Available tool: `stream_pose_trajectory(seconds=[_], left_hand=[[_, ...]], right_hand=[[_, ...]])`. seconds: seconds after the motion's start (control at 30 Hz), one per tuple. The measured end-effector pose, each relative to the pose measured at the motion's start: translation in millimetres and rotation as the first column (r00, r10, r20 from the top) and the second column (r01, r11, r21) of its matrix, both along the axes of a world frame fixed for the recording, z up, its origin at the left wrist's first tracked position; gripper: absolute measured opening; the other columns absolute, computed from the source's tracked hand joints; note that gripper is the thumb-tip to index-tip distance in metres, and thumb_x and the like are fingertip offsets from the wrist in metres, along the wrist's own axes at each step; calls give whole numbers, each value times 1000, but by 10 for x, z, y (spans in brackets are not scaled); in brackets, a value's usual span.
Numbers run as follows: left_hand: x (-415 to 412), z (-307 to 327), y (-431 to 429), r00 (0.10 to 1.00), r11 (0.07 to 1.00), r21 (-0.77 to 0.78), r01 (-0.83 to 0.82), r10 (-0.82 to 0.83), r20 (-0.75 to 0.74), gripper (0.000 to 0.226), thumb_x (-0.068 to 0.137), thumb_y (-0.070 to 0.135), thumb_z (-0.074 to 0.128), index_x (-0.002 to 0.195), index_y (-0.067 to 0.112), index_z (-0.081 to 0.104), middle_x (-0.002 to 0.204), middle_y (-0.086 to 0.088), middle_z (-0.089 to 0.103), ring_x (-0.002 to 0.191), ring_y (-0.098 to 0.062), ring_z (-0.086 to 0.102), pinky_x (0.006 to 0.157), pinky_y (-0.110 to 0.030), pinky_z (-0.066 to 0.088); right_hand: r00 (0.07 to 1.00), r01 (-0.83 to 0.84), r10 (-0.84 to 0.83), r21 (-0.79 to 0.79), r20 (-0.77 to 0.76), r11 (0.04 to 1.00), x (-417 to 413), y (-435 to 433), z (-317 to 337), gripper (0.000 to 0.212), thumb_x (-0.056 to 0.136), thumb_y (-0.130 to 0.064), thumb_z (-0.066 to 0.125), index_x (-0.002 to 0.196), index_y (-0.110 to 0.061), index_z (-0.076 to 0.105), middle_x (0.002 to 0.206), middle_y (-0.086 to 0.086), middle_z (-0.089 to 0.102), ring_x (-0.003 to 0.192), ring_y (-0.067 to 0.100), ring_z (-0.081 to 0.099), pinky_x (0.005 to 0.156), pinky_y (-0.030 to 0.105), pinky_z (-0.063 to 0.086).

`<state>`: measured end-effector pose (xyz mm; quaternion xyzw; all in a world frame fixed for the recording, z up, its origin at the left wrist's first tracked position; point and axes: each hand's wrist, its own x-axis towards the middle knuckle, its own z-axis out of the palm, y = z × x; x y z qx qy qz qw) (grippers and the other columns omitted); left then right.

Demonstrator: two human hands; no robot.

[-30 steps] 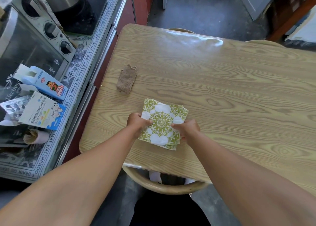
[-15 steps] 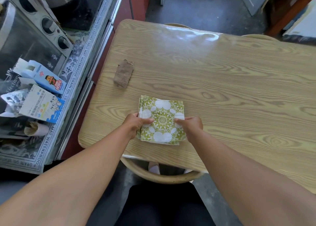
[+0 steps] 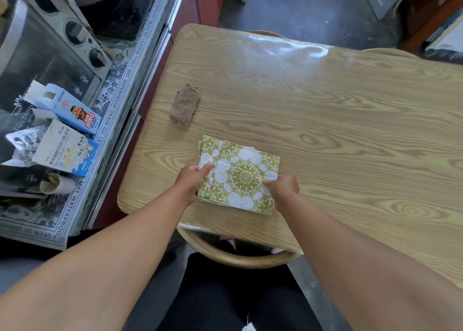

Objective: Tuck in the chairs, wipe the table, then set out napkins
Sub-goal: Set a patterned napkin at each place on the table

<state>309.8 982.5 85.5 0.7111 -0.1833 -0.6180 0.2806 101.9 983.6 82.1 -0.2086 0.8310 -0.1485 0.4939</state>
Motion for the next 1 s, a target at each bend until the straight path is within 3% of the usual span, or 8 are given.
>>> stream_pose_trajectory(seconds=[0.13, 0.23, 0.33, 0.43, 0.53, 0.63, 0.83, 1.0], left_hand=[[29, 35, -44, 989, 996, -66, -60, 68, 128, 41, 94, 31, 62, 123, 1, 61, 121, -3, 62, 116, -19, 55, 103, -32, 40], [60, 67, -80, 978, 993, -99, -62, 80, 193, 21, 97, 27, 58, 95, 8, 66, 98, 3, 63, 103, -17, 53, 86, -26, 38], [71, 107, -124, 959, 979, -168, -113, 152, 239, 26, 98, 28, 56, 105, 5, 67, 111, -3, 67, 111, -19, 58, 88, -26, 43], [64, 103, -174, 951, 968, -182, -171, 210, 225, 28, 99, 31, 55, 74, 18, 54, 78, 8, 55, 80, -9, 49, 73, -23, 39], [71, 104, -211, 943, 955, -206, -214, 258, 212, 30, 97, 37, 55, 75, 17, 50, 76, 4, 49, 69, -9, 42, 61, -22, 35], [103, 118, -237, 933, 933, -223, -281, 320, 164, 28, 95, 40, 57, 81, 15, 57, 89, -3, 59, 83, -17, 52, 72, -33, 50], [142, 138, -227, 916, 897, -208, -390, 401, 11, 25, 95, 36, 59, 78, 18, 61, 92, -2, 65, 93, -22, 63, 91, -45, 55], [161, 191, -210, 885, 863, -202, -464, 461, -63, 18, 95, 35, 60, 85, 21, 67, 110, -5, 71, 107, -24, 66, 96, -47, 53]], right_hand=[[1000, 5, -5, 25, -20, 1000, -69, -11, 1, 30, 80, -14, 77, 105, -4, 64, 100, 10, 67, 86, 27, 64, 76, 33, 55], [999, -12, 13, 37, -44, 999, -120, -9, 6, 25, 77, -12, 78, 98, -5, 65, 98, 10, 67, 88, 27, 66, 79, 34, 56], [993, -63, 66, 37, -95, 997, -159, 6, 28, 15, 78, -7, 73, 86, -10, 60, 89, 5, 63, 77, 23, 61, 71, 29, 51], [986, -100, 103, 31, -127, 995, -197, 53, 23, 12, 81, -3, 66, 87, -11, 60, 88, 4, 63, 74, 23, 60, 71, 30, 51], [987, -95, 96, 14, -128, 995, -222, 107, 5, 16, 83, -3, 58, 95, -10, 65, 92, 7, 64, 78, 26, 61, 73, 31, 52], [986, -104, 103, 1, -129, 995, -229, 143, -24, 17, 83, -2, 59, 94, -9, 69, 94, 9, 67, 80, 27, 63, 73, 31, 51], [972, -181, 180, 6, -152, 983, -168, 187, -28, 18, 82, 0, 54, 75, -13, 64, 77, 2, 62, 64, 20, 56, 61, 27, 43], [927, -271, 274, 46, -255, 961, -196, 205, 18, 27, 84, -1, 49, 64, -18, 55, 73, -2, 59, 65, 21, 56, 55, 25, 38]])
